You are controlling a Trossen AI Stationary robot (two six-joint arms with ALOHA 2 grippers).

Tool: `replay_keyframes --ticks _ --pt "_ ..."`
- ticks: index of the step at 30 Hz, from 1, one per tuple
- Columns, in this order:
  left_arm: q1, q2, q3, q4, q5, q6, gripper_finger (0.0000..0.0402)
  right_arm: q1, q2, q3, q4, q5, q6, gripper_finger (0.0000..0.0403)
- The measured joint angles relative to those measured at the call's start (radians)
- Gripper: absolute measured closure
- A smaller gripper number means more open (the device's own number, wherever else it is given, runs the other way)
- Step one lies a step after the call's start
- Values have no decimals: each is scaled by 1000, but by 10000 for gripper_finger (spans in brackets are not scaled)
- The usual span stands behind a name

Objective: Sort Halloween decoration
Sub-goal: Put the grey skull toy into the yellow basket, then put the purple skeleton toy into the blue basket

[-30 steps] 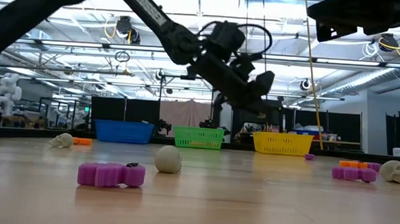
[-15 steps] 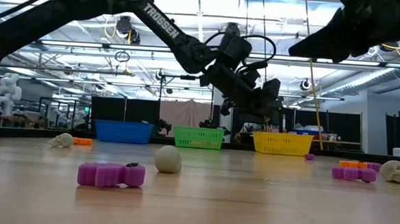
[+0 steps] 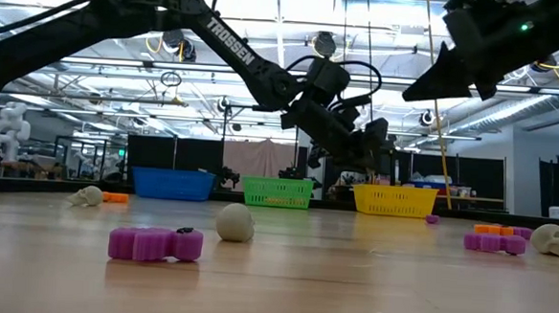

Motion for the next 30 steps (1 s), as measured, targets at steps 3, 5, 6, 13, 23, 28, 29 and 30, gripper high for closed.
replay_keyframes --ticks 3,5,6,13,23,28,29,30 --pt "3 13 0 7 10 -1 358 -14 0 6 -21 -3 6 403" --pt "6 21 0 -3 22 -1 358 -19 0 6 -21 -5 6 403" --pt "6 24 -1 -9 23 -3 358 -19 0 6 -21 -5 6 403" --pt "4 32 -1 5 22 -3 358 -19 0 6 -21 -7 5 403" --pt "5 32 -1 17 21 -1 295 -19 0 6 -21 -7 -15 403" --pt "5 32 -1 17 19 -1 284 -19 0 6 -20 -8 -15 403" --pt "5 32 -1 17 19 -1 283 -19 0 6 -21 -8 -15 403" --pt "5 32 -1 17 18 -1 283 -19 0 6 -21 -8 -15 403"
